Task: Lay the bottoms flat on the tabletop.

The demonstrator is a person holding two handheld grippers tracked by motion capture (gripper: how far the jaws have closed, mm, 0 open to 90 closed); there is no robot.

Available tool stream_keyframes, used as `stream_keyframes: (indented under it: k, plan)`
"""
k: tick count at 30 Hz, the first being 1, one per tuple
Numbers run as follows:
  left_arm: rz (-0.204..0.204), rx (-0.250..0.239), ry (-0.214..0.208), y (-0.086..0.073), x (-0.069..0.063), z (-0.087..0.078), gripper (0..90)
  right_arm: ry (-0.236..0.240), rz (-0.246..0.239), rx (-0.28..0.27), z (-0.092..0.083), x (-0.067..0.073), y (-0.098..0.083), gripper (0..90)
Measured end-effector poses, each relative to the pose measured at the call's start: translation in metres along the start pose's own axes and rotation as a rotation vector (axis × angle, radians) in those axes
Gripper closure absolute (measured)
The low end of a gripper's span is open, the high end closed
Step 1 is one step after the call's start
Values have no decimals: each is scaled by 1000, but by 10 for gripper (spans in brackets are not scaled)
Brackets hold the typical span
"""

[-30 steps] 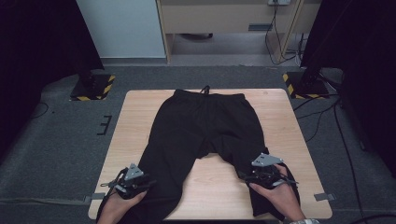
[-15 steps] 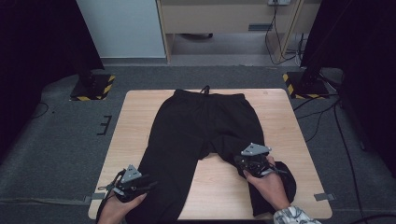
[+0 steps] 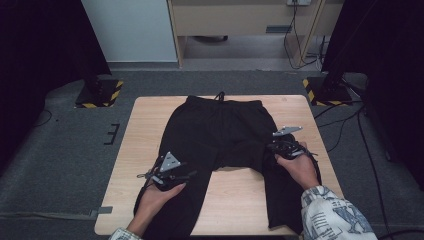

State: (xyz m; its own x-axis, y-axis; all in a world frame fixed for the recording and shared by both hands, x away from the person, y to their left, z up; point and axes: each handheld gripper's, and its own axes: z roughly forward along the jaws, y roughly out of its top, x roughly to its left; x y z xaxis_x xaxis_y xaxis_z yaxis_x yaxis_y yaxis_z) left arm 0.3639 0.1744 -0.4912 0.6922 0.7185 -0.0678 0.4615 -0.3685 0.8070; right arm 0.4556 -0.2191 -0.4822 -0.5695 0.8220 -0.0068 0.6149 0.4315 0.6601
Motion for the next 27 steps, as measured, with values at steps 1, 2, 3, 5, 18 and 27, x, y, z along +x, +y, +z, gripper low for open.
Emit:
stream_keyframes:
  k: [1,2,3,5,18,27]
  plan:
    - [4,1,-7,3,-2,5,461,1,0,13,5,-3,-2,884]
    - [12,4,-13,6,-5,10,456,2,4,19,10,-4,-5,881]
    - [22,3,-19,9,-8,15,452,5,10,23,13,-5,-7,876]
    - [39,8,-15,13,-12,22,444,4,20,24,19,-5,-10,848]
    - [36,39,1,27,-28,56,419,-24,35,-132,-38,5,-30,353]
    - [15,38,9,33,-33,72,423,-23,20,-149,-71,19,-72,562]
